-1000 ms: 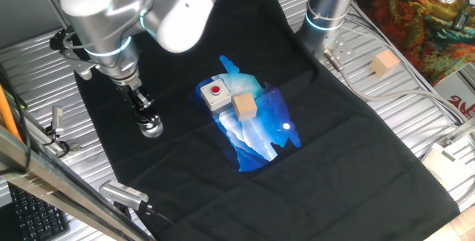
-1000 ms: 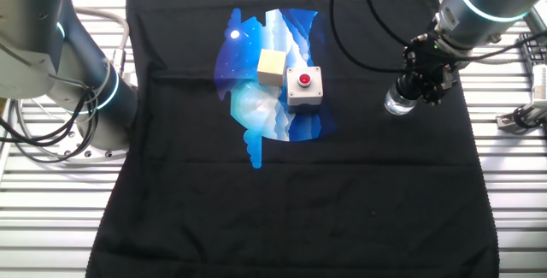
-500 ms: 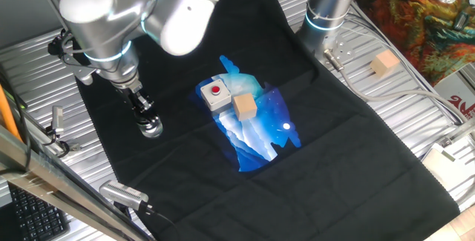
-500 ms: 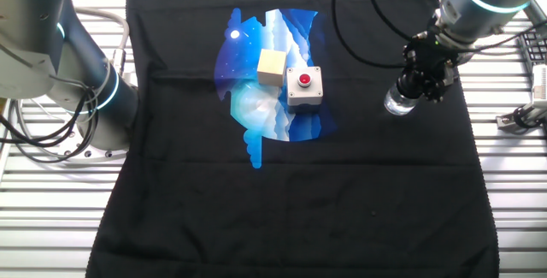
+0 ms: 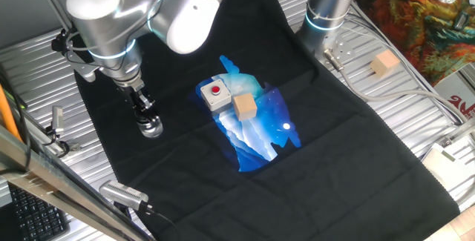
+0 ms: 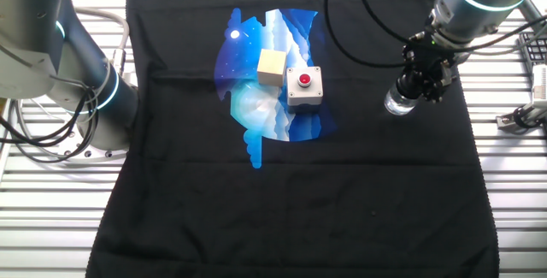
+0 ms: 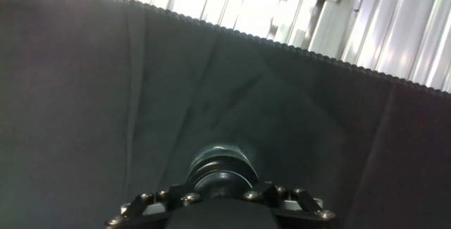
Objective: Screw the lid onto the jar
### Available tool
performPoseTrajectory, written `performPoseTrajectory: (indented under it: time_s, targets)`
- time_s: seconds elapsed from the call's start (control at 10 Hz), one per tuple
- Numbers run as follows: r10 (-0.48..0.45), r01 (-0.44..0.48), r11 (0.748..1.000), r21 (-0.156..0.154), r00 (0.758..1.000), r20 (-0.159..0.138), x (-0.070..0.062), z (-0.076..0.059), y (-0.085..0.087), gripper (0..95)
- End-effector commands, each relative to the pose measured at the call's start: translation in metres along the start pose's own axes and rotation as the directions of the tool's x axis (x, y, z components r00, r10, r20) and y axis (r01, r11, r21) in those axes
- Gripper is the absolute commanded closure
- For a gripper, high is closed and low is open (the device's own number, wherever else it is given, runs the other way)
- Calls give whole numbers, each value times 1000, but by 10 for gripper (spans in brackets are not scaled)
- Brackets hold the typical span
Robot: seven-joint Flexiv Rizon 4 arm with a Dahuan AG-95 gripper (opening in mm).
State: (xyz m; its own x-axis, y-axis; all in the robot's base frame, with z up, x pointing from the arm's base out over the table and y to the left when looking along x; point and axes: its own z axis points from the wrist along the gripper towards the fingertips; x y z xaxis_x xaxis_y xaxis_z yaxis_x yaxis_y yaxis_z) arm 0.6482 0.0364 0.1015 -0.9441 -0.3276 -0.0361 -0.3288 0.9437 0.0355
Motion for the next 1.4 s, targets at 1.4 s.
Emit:
performPoseTrajectory:
  time_s: [1.4]
  targets:
    - [-5,5,1000,-23,1000,-3,-6,1,10,570]
